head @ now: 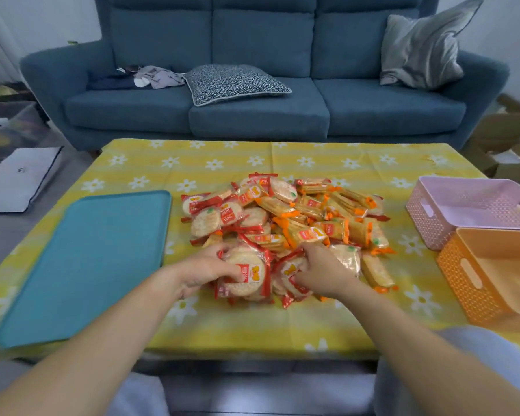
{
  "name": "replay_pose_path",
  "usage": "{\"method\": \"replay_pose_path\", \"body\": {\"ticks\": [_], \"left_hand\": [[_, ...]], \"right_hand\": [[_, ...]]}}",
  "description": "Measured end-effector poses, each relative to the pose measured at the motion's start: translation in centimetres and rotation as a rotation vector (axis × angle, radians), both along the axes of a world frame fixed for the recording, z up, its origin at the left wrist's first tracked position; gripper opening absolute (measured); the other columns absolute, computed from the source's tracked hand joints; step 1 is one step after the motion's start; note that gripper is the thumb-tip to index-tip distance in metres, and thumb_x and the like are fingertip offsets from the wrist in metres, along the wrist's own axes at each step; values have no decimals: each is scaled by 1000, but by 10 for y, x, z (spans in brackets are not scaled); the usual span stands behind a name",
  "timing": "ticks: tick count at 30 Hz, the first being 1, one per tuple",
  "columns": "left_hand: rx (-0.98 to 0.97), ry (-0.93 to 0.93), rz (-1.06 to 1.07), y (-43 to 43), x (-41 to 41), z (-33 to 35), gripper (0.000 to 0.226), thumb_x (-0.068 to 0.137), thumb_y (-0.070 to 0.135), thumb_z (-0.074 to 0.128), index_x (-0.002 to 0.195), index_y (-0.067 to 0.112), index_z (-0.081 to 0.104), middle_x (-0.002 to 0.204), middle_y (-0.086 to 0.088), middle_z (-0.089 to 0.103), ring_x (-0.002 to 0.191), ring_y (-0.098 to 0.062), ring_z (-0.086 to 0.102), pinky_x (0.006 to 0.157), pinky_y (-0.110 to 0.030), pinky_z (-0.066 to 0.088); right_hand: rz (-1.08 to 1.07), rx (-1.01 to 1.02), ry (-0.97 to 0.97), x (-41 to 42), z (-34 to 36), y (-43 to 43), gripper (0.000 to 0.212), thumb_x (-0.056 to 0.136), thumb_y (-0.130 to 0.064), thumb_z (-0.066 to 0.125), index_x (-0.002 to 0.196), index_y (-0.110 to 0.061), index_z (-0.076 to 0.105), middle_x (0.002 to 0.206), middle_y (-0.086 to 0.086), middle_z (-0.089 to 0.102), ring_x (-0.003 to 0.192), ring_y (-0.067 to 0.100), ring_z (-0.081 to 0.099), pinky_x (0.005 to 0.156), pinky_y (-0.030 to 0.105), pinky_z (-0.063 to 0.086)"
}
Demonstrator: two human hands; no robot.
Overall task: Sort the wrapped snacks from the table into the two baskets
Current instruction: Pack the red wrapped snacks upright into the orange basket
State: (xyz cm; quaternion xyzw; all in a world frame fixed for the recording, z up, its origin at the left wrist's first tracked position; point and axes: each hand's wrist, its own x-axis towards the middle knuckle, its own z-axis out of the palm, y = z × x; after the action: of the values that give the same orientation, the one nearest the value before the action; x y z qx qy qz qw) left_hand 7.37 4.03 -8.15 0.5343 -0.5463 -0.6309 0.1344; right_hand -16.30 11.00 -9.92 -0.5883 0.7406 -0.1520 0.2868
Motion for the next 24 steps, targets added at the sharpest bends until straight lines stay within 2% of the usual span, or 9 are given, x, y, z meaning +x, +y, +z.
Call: {"method": "replay_pose_path", "body": {"ticks": [3,6,8,10,12,17,20,22,24], "left_hand": [[-14,23,75,14,-12,1,80,34,22,85,111,22,63,114,-15,72,105,-31,69,84,-41,56],[8,58,112,18,-18,6,65,47,14,81,111,12,68,110,-18,75,104,-36,70,85,-47,56],[24,73,94,17,-20,7,67,47,13,82,112,6,70,107,-19,75,108,-39,69,91,-51,55],[17,74,79,14,-22,7,74,40,16,84,111,5,72,106,-17,76,109,-40,68,92,-51,55],[20,78,86,11,-25,4,76,37,20,84,112,8,72,105,-15,77,107,-38,69,88,-47,56],[40,104,141,2,-25,-5,88,36,26,86,120,14,65,105,-9,77,101,-31,73,84,-43,58],[59,116,147,-3,-23,-1,91,35,27,87,122,14,63,106,-11,77,97,-29,73,77,-38,58],[83,115,142,-4,-22,4,88,41,28,88,124,17,62,107,-11,77,97,-29,73,77,-41,59],[132,124,136,-2,-22,9,66,61,25,87,122,20,63,107,-11,77,98,-30,73,85,-50,59]], "right_hand": [[26,61,23,2,-1,-2,61,76,-18,72,133,-12,50,131,8,46,119,27,53,75,27,44],[38,103,37,4,-6,-6,63,74,-21,76,130,-10,48,115,7,58,101,24,59,68,29,45],[39,127,27,6,-9,-9,77,72,-29,81,137,-11,45,117,7,61,109,26,59,82,35,52],[63,152,39,7,-11,-12,97,69,-40,85,149,-16,36,134,9,56,127,32,51,105,41,44],[56,160,49,6,-13,-18,107,63,-43,87,152,-20,33,140,11,49,131,34,45,108,43,43],[3,211,174,1,-6,-26,96,54,-48,89,132,-15,43,129,9,35,126,32,37,93,47,55],[-29,225,106,-2,1,-30,92,55,-46,89,129,-15,44,128,7,32,125,29,35,79,44,62],[-33,222,60,-6,4,-31,94,58,-45,90,133,-15,42,132,7,32,123,28,40,85,41,60],[-41,177,-31,-10,7,-29,93,64,-39,91,139,-16,41,136,5,39,118,25,47,91,36,51]]}}
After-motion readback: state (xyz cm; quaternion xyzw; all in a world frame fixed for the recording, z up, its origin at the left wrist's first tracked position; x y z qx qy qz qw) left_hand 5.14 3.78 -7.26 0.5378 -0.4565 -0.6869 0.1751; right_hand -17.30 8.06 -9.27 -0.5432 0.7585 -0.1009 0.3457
